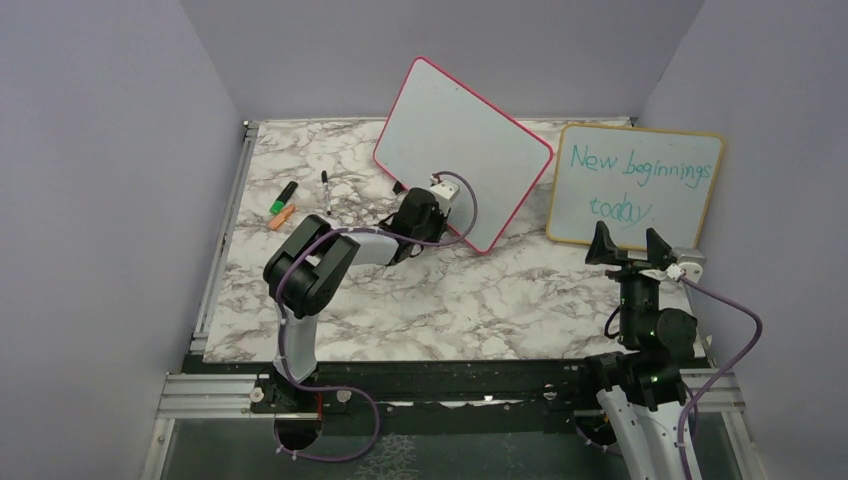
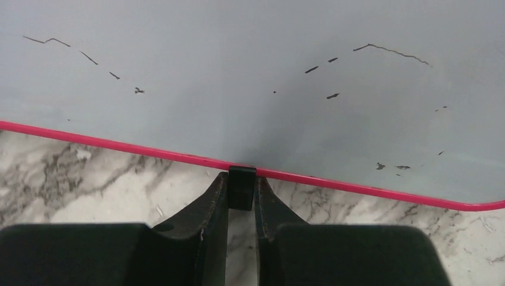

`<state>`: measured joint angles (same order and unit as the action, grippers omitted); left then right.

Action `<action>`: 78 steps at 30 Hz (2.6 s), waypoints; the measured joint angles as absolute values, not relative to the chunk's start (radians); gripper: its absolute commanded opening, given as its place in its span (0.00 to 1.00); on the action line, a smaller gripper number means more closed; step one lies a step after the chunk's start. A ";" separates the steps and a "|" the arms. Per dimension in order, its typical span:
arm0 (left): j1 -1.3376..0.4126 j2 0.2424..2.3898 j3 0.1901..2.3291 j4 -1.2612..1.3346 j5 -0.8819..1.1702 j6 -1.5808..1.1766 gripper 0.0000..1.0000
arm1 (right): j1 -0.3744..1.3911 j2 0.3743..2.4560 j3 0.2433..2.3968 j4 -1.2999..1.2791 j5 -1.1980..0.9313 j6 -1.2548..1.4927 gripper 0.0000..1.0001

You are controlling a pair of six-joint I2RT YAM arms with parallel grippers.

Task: Write a sentence on the whiteboard
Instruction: Adjust the whiteboard stand at the center of the board.

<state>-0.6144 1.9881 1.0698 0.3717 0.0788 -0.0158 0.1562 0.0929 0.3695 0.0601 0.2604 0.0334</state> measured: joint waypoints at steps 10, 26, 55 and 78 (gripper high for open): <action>-0.767 1.842 0.860 0.399 -0.223 -0.269 0.00 | 0.156 0.068 0.369 0.061 0.260 0.038 1.00; -0.992 1.847 0.928 0.209 -0.501 -0.680 0.20 | 0.156 0.049 0.369 0.061 0.260 0.044 1.00; -1.069 1.589 0.947 -0.072 -0.526 -0.751 0.75 | 0.158 0.047 0.367 0.061 0.249 0.044 1.00; -0.791 1.576 0.761 -0.042 -0.440 -0.663 0.23 | 0.158 0.055 0.367 0.061 0.248 0.044 1.00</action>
